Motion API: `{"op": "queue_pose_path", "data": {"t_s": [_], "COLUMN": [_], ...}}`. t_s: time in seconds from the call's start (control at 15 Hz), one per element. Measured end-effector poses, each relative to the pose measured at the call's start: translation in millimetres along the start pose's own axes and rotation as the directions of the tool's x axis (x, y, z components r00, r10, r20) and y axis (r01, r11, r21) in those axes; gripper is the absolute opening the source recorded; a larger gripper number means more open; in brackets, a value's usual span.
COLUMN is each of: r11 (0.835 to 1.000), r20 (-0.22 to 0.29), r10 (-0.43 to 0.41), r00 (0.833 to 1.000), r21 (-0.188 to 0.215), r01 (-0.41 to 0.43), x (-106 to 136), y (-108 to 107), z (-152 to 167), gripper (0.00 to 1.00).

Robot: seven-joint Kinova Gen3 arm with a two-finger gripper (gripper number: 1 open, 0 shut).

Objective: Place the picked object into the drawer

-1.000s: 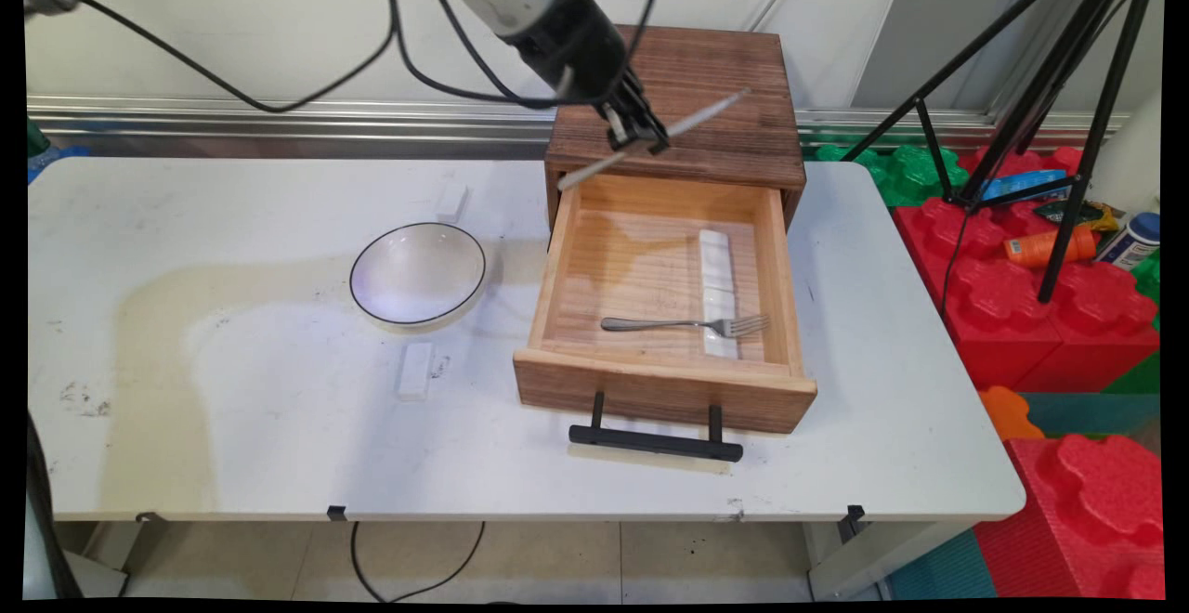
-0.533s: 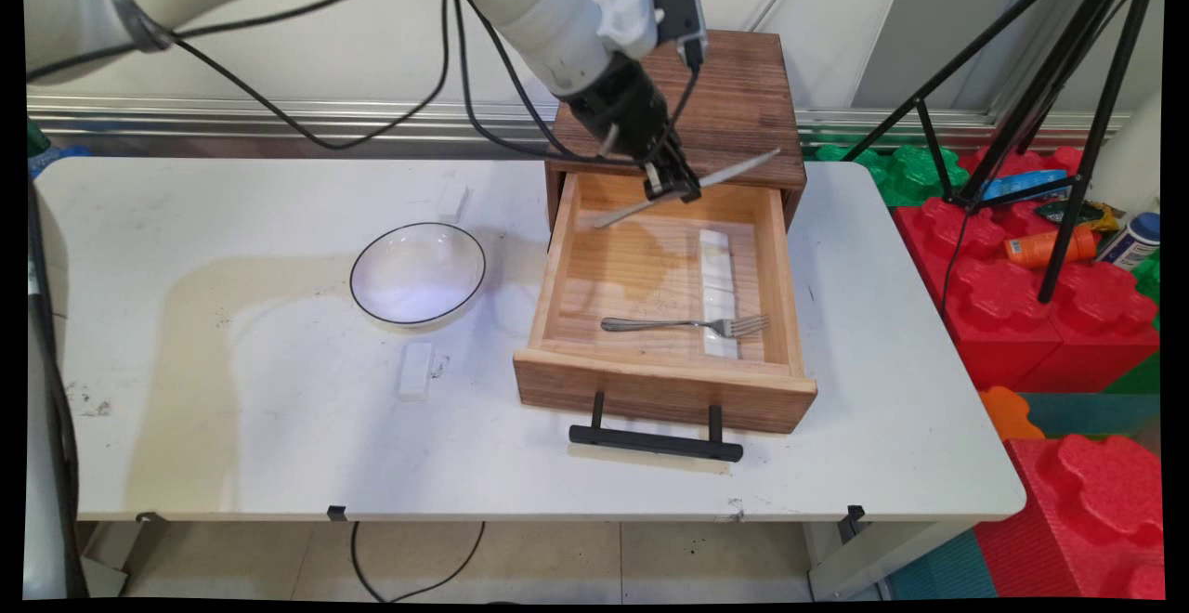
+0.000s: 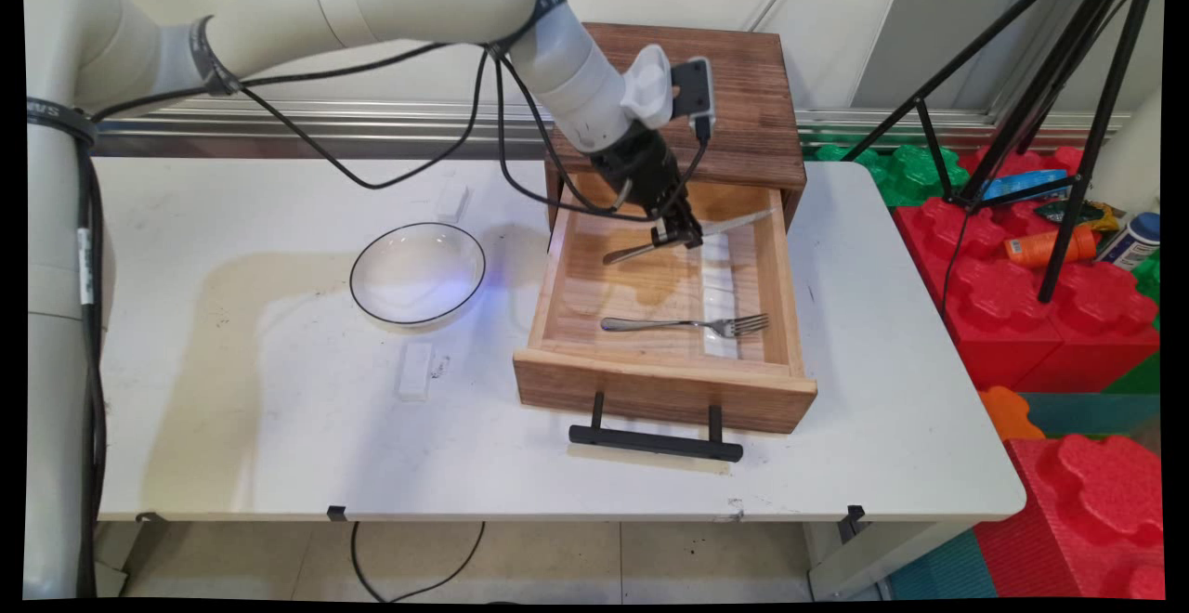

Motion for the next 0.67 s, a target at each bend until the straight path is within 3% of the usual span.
{"op": "queue_pose_path", "data": {"t_s": [0.67], "r11": [0.999], "r20": [0.037], "r10": [0.029], "r00": [0.999], "r21": [-0.024], "r01": [-0.028], "x": [-20], "y": [-9], "z": [41], "gripper": [0.00]}}
